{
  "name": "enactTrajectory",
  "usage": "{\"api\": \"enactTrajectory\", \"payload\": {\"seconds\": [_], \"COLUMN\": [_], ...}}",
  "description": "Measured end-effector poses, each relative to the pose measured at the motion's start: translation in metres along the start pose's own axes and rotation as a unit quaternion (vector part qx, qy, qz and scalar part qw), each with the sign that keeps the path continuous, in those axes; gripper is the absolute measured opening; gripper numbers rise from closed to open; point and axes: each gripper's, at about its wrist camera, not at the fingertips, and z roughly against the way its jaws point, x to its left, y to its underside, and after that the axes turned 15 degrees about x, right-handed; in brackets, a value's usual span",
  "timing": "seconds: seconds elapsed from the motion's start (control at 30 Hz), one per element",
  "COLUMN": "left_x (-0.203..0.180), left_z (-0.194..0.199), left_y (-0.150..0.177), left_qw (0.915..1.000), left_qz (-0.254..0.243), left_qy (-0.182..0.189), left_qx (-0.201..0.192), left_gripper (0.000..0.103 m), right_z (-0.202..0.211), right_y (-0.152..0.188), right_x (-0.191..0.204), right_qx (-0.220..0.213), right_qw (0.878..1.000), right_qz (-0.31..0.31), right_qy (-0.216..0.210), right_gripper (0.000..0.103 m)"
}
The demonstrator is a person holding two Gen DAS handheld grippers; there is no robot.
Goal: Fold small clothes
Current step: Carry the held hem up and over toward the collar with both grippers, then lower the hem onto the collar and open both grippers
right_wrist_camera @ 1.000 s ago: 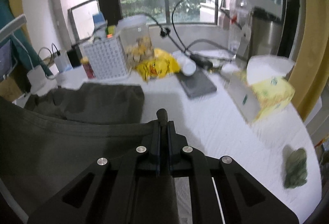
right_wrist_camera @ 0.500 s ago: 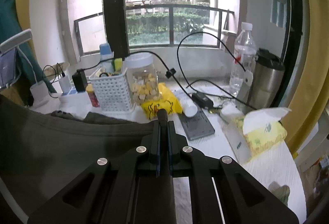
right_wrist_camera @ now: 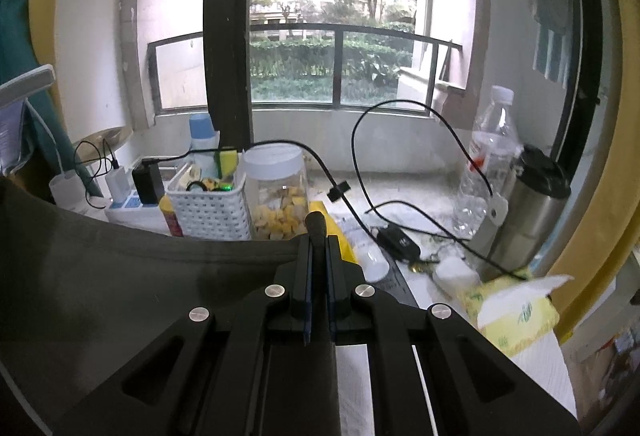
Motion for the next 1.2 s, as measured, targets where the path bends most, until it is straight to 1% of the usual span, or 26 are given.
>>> {"api": "enactTrajectory", "payload": {"seconds": [0.33, 0.47, 0.57, 0.7, 0.83, 1.0, 1.07, 1.1, 1.13, 1.17, 1.2], "left_x": [0.009, 0.011, 0.012, 0.012, 0.013, 0.016, 0.019, 0.021, 0.022, 0.022, 0.023], "left_z": [-0.019, -0.031, -0.045, -0.066, -0.082, -0.096, -0.098, -0.098, -0.098, -0.096, -0.094], "left_y": [-0.019, -0.025, -0.026, -0.02, -0.012, -0.007, -0.005, -0.003, -0.001, 0.001, 0.003], "left_qw": [0.9999, 0.9998, 0.9997, 0.9995, 0.9983, 0.9962, 0.9953, 0.9949, 0.9946, 0.9946, 0.9947], "left_qz": [-0.016, -0.021, -0.021, -0.017, -0.016, -0.003, 0.004, 0.007, 0.01, 0.013, 0.017], "left_qy": [-0.006, -0.006, -0.005, -0.002, 0.004, -0.015, -0.013, -0.011, -0.013, -0.015, -0.015], "left_qx": [-0.004, 0.0, 0.008, 0.028, 0.056, 0.086, 0.096, 0.1, 0.102, 0.102, 0.1], "left_gripper": [0.003, 0.003, 0.003, 0.003, 0.003, 0.005, 0.006, 0.007, 0.012, 0.025, 0.034], "right_z": [-0.028, -0.042, -0.055, -0.074, -0.088, -0.096, -0.096, -0.094, -0.091, -0.088, -0.084], "right_y": [-0.032, -0.037, -0.035, -0.028, -0.022, -0.015, -0.014, -0.013, -0.012, -0.01, -0.008], "right_x": [0.008, 0.007, 0.006, 0.005, 0.006, 0.011, 0.01, 0.01, 0.01, 0.009, 0.008], "right_qx": [-0.007, -0.005, 0.005, 0.022, 0.041, 0.055, 0.061, 0.06, 0.057, 0.056, 0.055], "right_qw": [1.0, 1.0, 1.0, 0.999, 0.999, 0.998, 0.997, 0.997, 0.997, 0.998, 0.998], "right_qz": [0.023, 0.019, 0.015, 0.007, 0.004, 0.012, 0.016, 0.015, 0.016, 0.015, 0.013], "right_qy": [0.015, 0.02, 0.021, 0.022, 0.027, 0.035, 0.033, 0.034, 0.038, 0.039, 0.038], "right_gripper": [0.007, 0.007, 0.007, 0.007, 0.007, 0.007, 0.008, 0.015, 0.021, 0.034, 0.038]}}
